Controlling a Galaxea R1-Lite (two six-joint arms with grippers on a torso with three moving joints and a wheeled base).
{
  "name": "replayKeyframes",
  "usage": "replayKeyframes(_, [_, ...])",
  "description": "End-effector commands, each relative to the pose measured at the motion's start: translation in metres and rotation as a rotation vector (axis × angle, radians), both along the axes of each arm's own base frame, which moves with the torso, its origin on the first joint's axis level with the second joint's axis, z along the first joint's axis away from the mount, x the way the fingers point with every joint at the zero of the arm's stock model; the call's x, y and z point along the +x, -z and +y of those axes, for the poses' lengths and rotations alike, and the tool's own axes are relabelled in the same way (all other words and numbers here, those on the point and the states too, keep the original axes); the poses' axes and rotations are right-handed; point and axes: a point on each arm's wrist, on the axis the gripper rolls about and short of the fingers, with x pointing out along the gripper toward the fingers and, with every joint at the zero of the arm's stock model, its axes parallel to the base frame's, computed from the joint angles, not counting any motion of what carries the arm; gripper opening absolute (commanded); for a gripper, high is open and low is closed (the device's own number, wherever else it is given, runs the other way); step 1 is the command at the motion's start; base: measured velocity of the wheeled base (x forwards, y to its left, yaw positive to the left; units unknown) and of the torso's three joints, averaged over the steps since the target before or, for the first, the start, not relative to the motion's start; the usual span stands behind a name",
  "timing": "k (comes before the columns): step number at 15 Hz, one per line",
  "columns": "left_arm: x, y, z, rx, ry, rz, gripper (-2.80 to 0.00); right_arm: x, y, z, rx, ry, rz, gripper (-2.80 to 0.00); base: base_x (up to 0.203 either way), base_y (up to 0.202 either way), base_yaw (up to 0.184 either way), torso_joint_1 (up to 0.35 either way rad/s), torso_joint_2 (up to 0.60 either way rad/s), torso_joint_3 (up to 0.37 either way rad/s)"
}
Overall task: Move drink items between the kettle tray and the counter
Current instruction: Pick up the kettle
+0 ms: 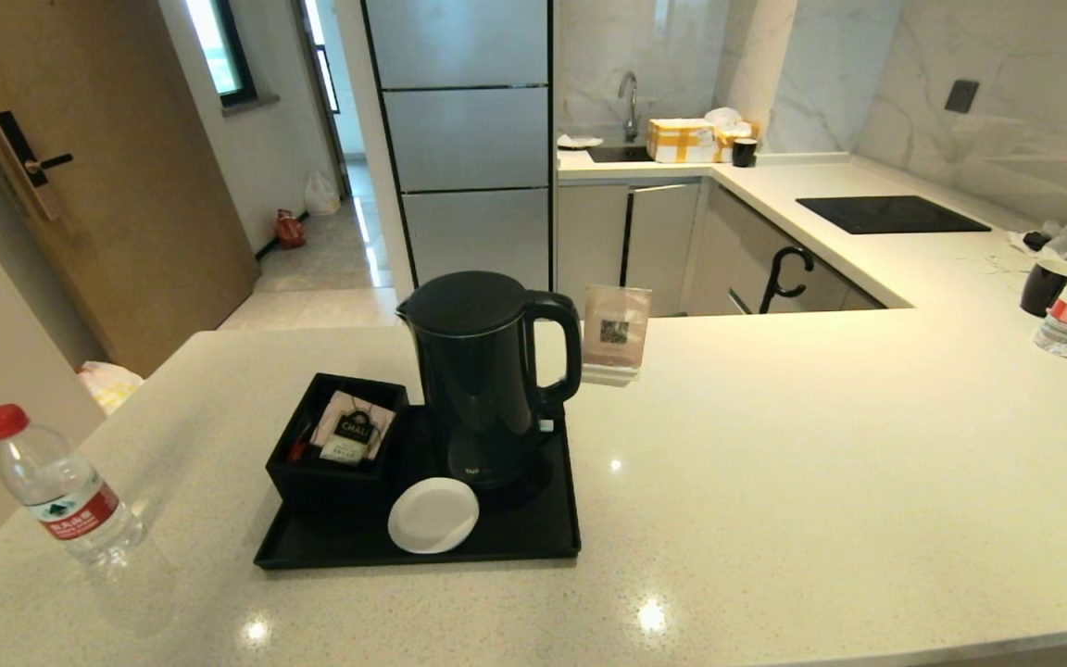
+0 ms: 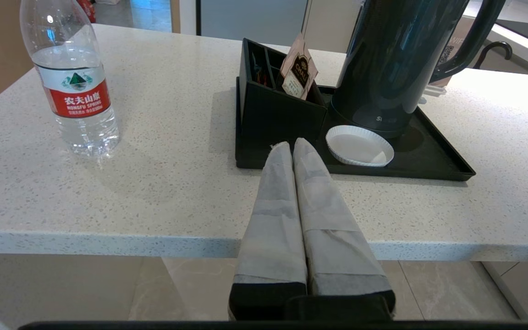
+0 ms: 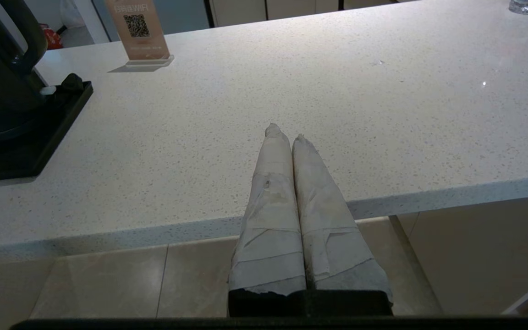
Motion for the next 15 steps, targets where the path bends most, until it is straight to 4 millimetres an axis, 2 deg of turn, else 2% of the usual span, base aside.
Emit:
replayKeyframes(1, [0.0002,0.0001,0.0,-0.001,0.0,0.002,-2.8,0.0,0.0,0.0,0.0,0.0,0.0,-2.8,0.0,0.0,0.0,0.0,0.0,0.0])
replayKeyframes(4, [0.0002,0.0012,0.0001,0.017,-0.007,0.012,-2.8,0.0,0.0,0.0,-0.001,0.0,0.0,-2.8,0.0,0.0,0.0,0.0,0.0,0.0])
replayKeyframes(6, [0.0002,0.0049,0.0006,0.195,-0.032,0.043,-2.8,0.0,0.0,0.0,0.0,0.0,0.0,-2.8,0.0,0.0,0.0,0.0,0.0,0.0])
replayKeyframes(15, [0.0001,0.0054,0.0007,0.202,-0.037,0.048,-2.8,0.0,0.0001,0.0,0.0,0.0,0.002,-2.8,0.0,0.0,0.0,0.0,0.0,0.0])
